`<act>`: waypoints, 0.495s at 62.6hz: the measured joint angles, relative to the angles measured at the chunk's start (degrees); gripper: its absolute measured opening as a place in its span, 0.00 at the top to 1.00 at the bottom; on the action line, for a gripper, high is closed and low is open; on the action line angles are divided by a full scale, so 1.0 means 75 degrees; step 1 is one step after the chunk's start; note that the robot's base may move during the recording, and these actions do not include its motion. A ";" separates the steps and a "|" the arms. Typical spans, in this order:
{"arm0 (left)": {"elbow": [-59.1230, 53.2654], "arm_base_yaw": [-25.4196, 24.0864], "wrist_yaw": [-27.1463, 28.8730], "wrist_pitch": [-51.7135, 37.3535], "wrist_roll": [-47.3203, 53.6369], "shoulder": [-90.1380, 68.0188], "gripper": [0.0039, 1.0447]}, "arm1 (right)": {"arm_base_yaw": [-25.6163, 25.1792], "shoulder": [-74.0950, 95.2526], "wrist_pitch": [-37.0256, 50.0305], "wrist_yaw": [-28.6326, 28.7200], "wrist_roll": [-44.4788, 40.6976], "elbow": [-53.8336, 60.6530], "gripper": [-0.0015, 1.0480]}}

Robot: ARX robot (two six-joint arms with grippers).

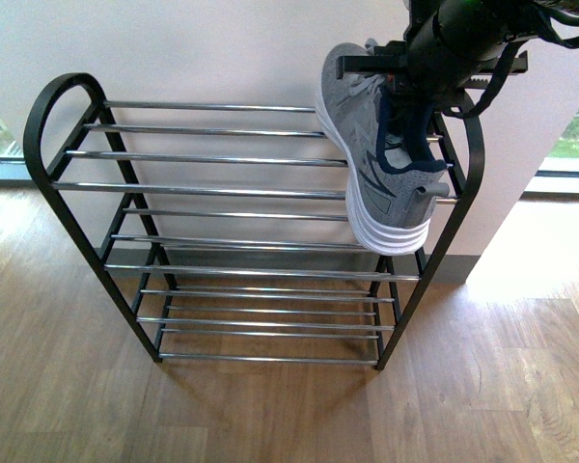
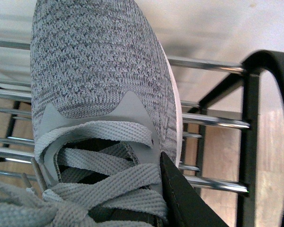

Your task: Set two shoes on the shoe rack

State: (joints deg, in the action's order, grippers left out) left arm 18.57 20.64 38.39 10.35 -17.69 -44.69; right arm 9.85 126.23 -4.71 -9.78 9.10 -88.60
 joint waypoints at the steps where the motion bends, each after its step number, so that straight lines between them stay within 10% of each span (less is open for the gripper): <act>1: 0.0000 0.0000 -0.0003 0.0000 0.0000 0.0000 0.99 | -0.0020 0.0017 -0.0029 -0.0038 0.0023 -0.0020 0.99; 31: 0.0000 0.0000 0.0000 0.0000 0.0000 0.0000 0.99 | -0.0268 0.0423 -0.0557 -0.0268 0.1288 -0.0979 0.99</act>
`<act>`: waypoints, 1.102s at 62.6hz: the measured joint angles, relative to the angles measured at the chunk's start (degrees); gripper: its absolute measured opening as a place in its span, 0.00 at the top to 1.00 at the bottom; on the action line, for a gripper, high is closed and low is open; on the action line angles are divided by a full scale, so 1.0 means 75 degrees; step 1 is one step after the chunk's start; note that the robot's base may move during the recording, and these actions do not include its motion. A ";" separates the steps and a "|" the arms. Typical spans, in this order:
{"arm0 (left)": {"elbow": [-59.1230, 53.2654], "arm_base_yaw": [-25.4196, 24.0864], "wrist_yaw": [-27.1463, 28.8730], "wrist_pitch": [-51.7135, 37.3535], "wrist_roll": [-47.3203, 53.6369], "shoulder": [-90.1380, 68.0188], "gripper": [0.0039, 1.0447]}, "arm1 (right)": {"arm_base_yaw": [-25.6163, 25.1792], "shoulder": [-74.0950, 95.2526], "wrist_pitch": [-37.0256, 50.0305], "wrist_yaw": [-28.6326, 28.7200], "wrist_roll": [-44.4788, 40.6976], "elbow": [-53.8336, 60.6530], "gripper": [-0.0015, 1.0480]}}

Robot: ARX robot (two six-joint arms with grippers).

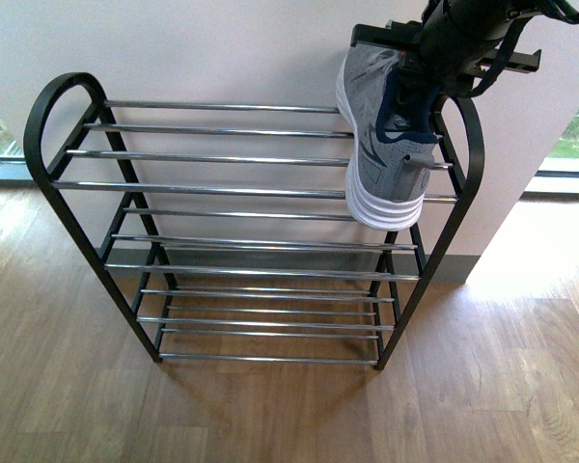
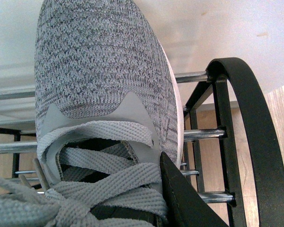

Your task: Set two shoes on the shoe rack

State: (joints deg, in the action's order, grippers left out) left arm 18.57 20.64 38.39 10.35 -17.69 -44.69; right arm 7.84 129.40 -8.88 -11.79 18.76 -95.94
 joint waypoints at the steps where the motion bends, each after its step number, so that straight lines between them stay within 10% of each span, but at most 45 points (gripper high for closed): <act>1: 0.0000 0.0000 0.0000 0.0000 0.0000 0.0000 0.99 | 0.0000 0.0000 0.0000 0.0003 0.0000 0.0000 0.99; 9: 0.0000 0.0000 0.0000 0.0000 0.0000 0.0000 0.99 | 0.0000 0.0000 0.0154 0.0125 -0.0070 0.0067 0.97; 33: 0.0000 0.0000 0.0000 0.0000 0.0000 0.0000 0.99 | -0.0134 -0.0073 -0.0137 0.0283 -0.0108 0.0149 0.37; 42: 0.0000 0.0000 0.0000 0.0000 0.0000 0.0000 0.99 | -0.0431 -0.0930 -0.1081 0.1504 -0.0274 0.0408 0.08; 63: 0.0000 0.0000 0.0003 0.0000 0.0000 0.0000 0.99 | -0.1329 -0.3249 0.1378 0.1055 -0.3363 0.2643 0.09; 69: 0.0000 0.0000 -0.0006 0.0000 0.0000 0.0000 0.99 | -0.1399 -0.3666 0.4590 0.1711 -0.3042 0.4030 0.24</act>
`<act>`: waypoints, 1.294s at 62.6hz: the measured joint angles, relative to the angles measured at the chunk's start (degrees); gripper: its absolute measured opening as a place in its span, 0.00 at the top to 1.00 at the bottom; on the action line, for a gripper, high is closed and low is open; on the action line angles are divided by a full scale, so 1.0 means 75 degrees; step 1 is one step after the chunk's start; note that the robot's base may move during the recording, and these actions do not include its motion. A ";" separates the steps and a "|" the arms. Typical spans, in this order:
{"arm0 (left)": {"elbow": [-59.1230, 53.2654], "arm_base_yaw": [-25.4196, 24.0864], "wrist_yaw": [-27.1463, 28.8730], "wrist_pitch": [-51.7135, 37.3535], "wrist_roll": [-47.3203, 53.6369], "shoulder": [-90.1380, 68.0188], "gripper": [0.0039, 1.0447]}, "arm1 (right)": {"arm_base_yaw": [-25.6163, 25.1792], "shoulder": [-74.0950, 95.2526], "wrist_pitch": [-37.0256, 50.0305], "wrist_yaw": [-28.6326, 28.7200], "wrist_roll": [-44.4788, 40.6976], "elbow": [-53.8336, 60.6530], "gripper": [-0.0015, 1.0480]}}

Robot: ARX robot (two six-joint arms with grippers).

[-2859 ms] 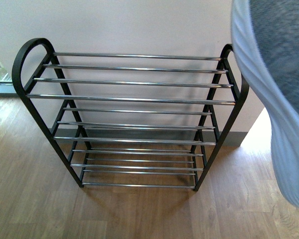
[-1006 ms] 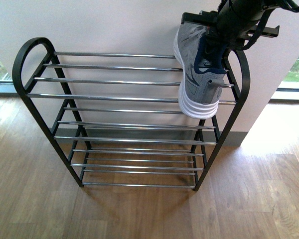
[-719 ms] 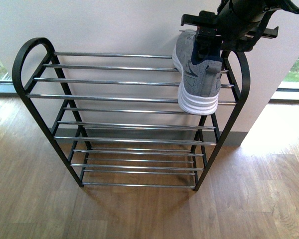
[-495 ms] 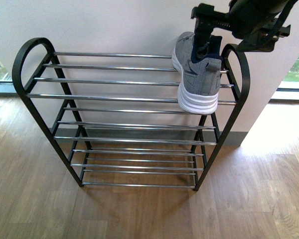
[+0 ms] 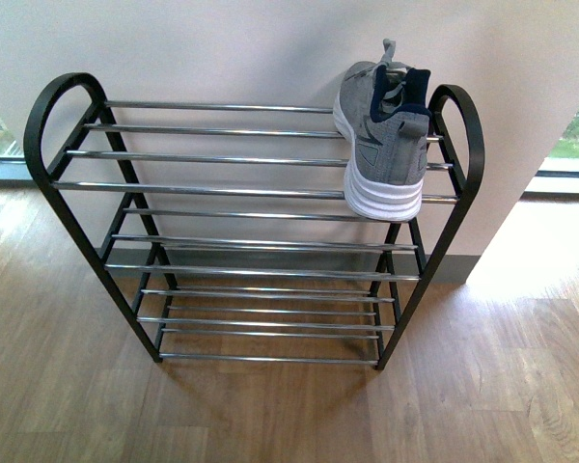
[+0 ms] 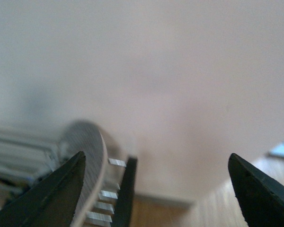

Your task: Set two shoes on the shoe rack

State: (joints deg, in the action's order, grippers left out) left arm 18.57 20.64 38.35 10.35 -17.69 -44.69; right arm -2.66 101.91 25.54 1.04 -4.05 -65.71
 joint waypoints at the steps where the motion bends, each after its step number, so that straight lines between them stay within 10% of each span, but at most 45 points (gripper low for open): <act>1: 0.0000 0.0000 -0.0003 0.0000 0.0000 0.0000 0.99 | 0.0015 -0.0090 0.0615 0.0044 0.0099 0.0361 0.27; 13: 0.0000 0.0000 0.0006 0.0000 0.0000 0.0000 0.99 | 0.0329 -0.1259 0.3395 -0.0096 0.0402 0.3203 0.61; 28: 0.0000 0.0000 0.0003 0.0000 0.0000 0.0000 0.99 | 0.0341 -0.2527 0.3975 -0.0131 0.0431 0.5135 0.99; 81: 0.0000 0.0000 0.0009 0.0000 0.0000 0.0000 0.99 | 0.0341 -0.6478 0.3232 -0.0134 0.0458 0.8451 0.98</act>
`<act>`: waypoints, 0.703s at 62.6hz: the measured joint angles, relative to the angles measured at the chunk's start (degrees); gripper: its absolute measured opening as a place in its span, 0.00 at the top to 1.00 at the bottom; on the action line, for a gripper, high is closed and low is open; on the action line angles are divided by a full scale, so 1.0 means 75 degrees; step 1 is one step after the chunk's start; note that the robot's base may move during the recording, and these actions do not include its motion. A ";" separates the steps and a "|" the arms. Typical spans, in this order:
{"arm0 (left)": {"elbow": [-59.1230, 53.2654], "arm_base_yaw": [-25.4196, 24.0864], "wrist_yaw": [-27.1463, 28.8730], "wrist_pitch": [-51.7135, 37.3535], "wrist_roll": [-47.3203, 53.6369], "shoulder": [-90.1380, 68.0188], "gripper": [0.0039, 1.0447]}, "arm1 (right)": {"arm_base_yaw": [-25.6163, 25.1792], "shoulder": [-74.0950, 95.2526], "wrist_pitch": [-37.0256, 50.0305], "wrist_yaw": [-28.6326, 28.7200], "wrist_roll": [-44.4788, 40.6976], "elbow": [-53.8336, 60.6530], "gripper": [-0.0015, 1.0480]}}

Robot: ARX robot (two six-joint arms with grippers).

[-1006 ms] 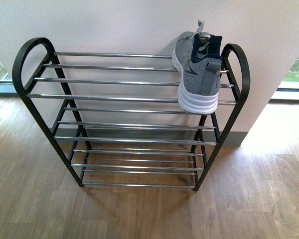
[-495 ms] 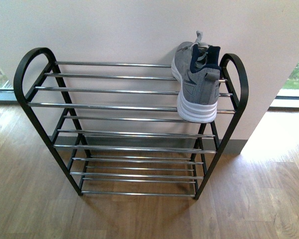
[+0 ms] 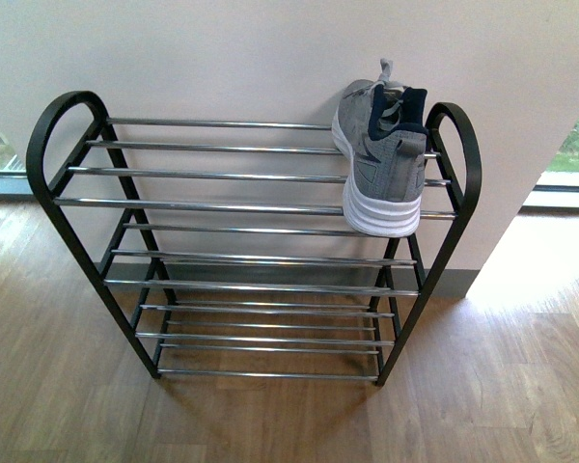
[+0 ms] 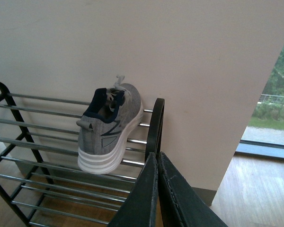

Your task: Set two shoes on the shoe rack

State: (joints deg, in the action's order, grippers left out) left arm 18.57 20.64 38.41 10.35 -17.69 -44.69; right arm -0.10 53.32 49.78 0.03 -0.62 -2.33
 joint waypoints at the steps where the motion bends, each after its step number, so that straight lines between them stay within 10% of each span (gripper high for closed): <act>1: 0.0000 0.0000 0.0000 0.0000 0.0000 0.0000 0.99 | 0.0000 -0.0067 -0.0050 0.0000 0.0000 0.0012 0.98; 44: 0.0000 0.0000 -0.0003 0.0000 0.0000 0.0000 0.99 | 0.0000 -0.3940 -0.3480 0.0000 0.0000 0.0163 0.98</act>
State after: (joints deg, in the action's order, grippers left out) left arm 18.57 20.64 38.39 10.35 -17.69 -44.69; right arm -0.10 23.77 23.68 0.03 -0.62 -1.10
